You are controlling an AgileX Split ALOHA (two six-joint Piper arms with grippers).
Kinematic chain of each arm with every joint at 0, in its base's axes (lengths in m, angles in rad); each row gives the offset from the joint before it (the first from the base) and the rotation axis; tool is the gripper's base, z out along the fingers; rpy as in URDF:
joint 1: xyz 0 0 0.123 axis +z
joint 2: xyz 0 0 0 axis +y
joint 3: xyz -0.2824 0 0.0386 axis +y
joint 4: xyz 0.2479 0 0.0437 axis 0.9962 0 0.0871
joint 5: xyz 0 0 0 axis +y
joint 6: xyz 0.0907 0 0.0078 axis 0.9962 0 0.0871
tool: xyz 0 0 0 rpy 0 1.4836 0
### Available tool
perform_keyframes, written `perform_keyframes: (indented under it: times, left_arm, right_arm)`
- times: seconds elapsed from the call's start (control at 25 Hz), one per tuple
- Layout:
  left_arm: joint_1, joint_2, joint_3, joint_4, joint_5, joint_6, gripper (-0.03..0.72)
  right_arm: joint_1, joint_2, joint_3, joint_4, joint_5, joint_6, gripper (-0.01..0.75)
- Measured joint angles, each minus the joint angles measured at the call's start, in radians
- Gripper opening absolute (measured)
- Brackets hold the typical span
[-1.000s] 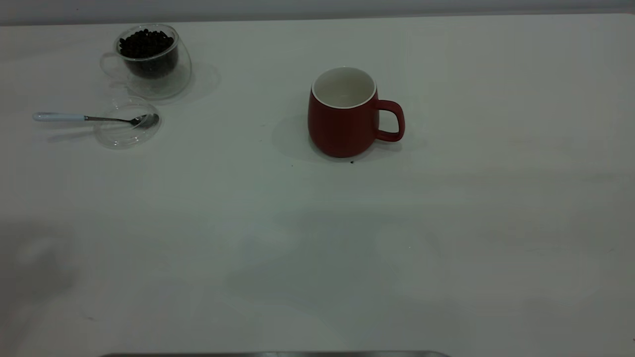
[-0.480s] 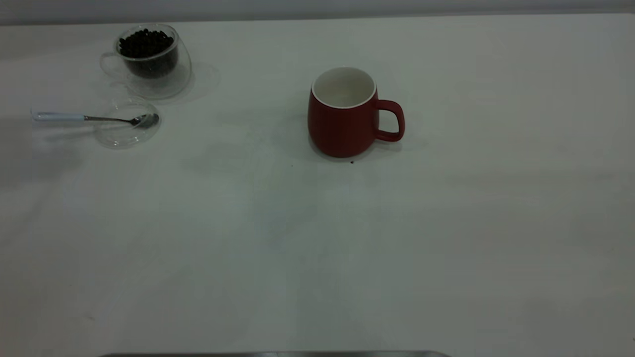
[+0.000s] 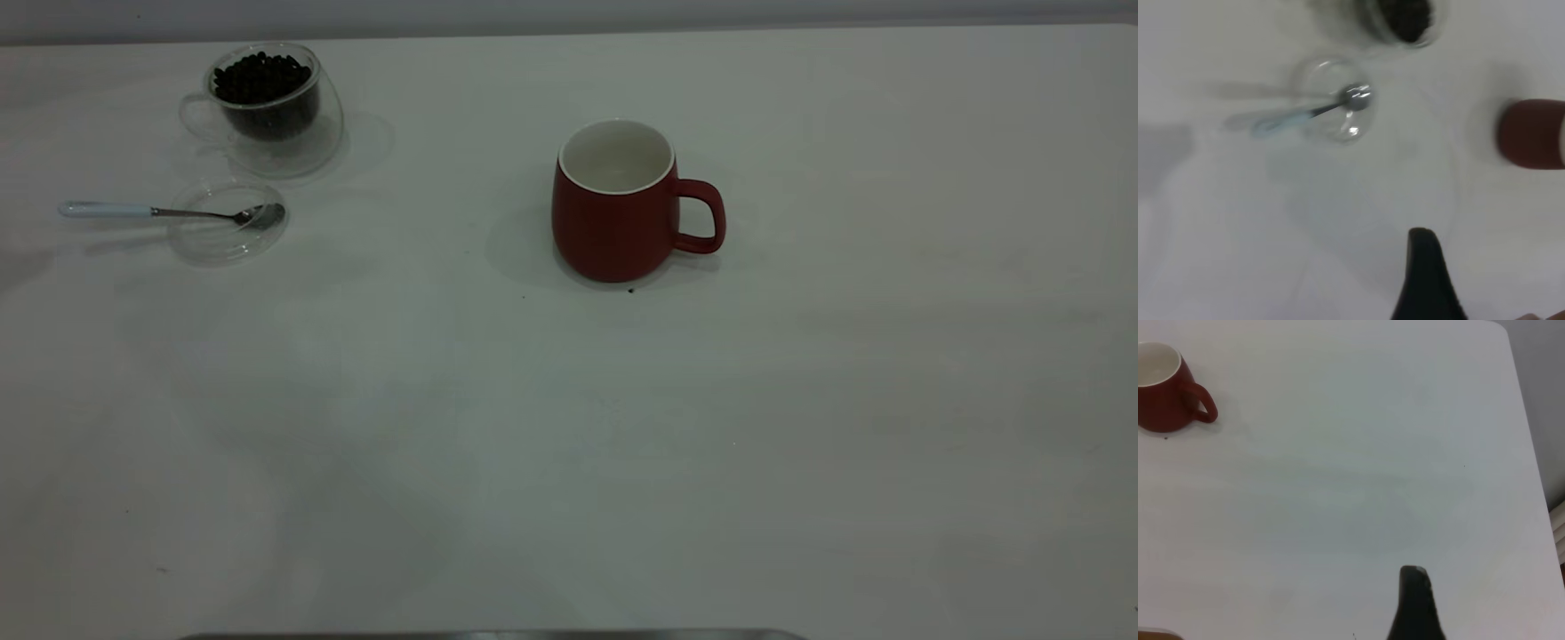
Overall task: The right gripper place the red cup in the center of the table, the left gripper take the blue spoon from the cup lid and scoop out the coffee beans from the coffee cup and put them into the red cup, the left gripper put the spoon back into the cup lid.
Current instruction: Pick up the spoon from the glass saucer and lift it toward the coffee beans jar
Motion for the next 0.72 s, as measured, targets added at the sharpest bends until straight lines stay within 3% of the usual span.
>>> perform_keyframes:
  times: [0.16,0.72]
  left_arm:
    - [0.033,0.091,0.000,-0.004,0.000,0.083,0.570]
    - [0.035,0.363,-0.001,-0.078,-0.078,0.298,0.570]
  right_arm:
    - [0.000,0.000,0.000,0.000,0.000,0.000,0.590]
    - [0.000,0.000,0.000,0.000,0.000,0.000,0.590]
